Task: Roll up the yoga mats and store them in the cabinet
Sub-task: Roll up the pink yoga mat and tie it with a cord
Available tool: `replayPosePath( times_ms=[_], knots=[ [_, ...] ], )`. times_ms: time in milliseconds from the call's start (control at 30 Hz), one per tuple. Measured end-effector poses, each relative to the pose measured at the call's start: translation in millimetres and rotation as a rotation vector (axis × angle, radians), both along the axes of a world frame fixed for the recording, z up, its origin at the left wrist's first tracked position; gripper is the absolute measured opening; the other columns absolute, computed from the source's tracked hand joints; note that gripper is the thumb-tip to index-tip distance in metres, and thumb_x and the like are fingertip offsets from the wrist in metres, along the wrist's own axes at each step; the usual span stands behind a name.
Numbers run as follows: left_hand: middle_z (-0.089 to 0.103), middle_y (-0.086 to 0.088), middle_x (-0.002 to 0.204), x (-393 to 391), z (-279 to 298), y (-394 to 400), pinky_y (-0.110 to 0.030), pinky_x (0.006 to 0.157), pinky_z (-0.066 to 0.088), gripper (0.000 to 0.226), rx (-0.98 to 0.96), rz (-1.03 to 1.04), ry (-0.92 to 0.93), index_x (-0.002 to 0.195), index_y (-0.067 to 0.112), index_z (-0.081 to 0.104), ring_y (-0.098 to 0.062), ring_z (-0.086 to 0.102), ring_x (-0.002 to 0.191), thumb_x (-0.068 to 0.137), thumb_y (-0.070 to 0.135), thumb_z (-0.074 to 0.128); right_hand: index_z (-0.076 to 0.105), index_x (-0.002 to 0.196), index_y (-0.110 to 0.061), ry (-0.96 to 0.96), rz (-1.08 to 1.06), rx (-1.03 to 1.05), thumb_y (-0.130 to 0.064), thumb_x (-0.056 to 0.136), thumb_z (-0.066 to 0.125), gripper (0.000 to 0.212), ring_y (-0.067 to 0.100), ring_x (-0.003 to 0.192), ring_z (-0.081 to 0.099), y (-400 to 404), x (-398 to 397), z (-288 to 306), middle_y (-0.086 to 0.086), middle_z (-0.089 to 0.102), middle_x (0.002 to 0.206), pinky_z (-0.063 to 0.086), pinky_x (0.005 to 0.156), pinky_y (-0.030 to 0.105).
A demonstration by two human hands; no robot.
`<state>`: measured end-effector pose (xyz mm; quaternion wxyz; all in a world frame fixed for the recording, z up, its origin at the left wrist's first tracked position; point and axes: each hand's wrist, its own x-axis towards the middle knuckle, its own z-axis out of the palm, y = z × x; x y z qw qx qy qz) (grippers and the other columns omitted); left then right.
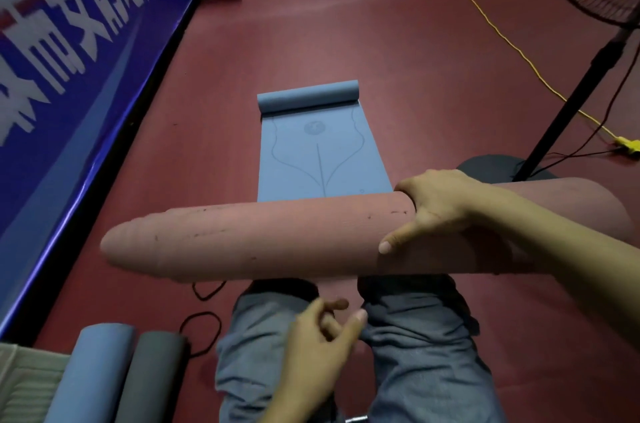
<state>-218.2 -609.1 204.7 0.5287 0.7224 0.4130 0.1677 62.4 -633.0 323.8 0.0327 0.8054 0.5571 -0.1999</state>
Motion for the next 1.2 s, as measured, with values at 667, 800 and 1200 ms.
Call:
replayPosePath(
  times_ms=[667, 800, 1200],
  knots=[
    [0.077, 0.003, 0.094, 41.6, 55.6, 78.9, -0.026, 0.083, 0.053, 0.03, 0.095, -0.176, -0.404, 0.089, 0.025, 0.075, -0.012, 0.071, 0.095, 0.063, 0.029, 0.09, 0.044, 0.142, -0.034, 0.112, 0.036, 0.391, -0.074, 0.043, 0.088, 0.116, 0.009, 0.112, 0.061, -55.8, 8.9, -15.4, -0.024, 0.056, 0.121, 0.045, 0.087, 0.024],
    [0.077, 0.005, 0.094, 71.0, 79.4, 92.9, -0.039, 0.083, 0.057, 0.05, 0.341, -0.237, -0.385, 0.092, 0.023, 0.074, -0.018, 0.072, 0.092, 0.056, 0.051, 0.097, 0.033, 0.136, -0.056, 0.214, 0.057, 0.491, -0.055, 0.042, 0.093, 0.113, 0.003, 0.109, 0.06, -38.7, 8.0, 0.8, -0.029, 0.059, 0.121, 0.05, 0.091, 0.027],
    [0.075, 0.007, 0.105, 87.0, 107.9, 130.5, -0.03, 0.076, 0.055, 0.067, 0.422, -0.282, -0.146, 0.11, 0.011, 0.07, -0.01, 0.07, 0.099, 0.055, 0.035, 0.1, 0.049, 0.135, -0.034, 0.383, 0.082, 0.864, -0.035, 0.065, 0.093, 0.083, 0.005, 0.116, 0.062, -1.6, -14.7, 28.1, -0.013, 0.06, 0.13, 0.054, 0.096, 0.039]
  ],
)
